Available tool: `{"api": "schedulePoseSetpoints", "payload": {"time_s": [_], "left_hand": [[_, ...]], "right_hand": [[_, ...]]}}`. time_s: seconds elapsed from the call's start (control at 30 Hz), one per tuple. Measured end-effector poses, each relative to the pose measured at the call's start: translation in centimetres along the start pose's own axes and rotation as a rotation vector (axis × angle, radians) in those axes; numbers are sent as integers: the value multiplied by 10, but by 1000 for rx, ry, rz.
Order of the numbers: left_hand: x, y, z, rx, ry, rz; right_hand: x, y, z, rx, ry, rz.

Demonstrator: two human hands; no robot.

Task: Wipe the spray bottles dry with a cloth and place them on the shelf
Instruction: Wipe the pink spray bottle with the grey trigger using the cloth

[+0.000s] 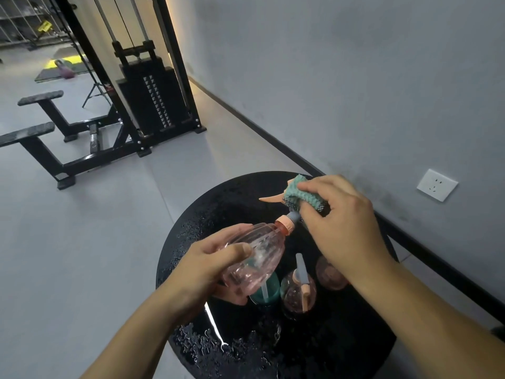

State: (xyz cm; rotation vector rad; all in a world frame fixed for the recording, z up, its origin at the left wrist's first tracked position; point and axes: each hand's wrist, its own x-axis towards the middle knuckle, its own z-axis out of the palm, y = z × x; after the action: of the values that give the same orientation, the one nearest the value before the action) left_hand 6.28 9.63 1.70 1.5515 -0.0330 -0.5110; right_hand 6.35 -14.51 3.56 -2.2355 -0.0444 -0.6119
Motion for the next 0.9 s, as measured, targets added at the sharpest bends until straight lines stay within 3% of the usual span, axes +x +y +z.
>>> {"api": "schedulePoseSetpoints", "payload": {"time_s": [0.17,0.33,0.5,0.7,0.9], "left_hand": [[1,-4,1,44,-11,-9],[4,-4,-1,32,1,11],[3,-6,2,46,6,6],[4,-4,-2,31,30,35],[4,-4,-1,45,24,46]], "right_hand": [[-9,-9,10,-10,-173,-101],[-3,-6,5,1,-67,-39],[-8,-9,8,7,-191,-89],[-3,-4,4,-4,-75,-54],[-7,-6,9,20,-186,-114]]}}
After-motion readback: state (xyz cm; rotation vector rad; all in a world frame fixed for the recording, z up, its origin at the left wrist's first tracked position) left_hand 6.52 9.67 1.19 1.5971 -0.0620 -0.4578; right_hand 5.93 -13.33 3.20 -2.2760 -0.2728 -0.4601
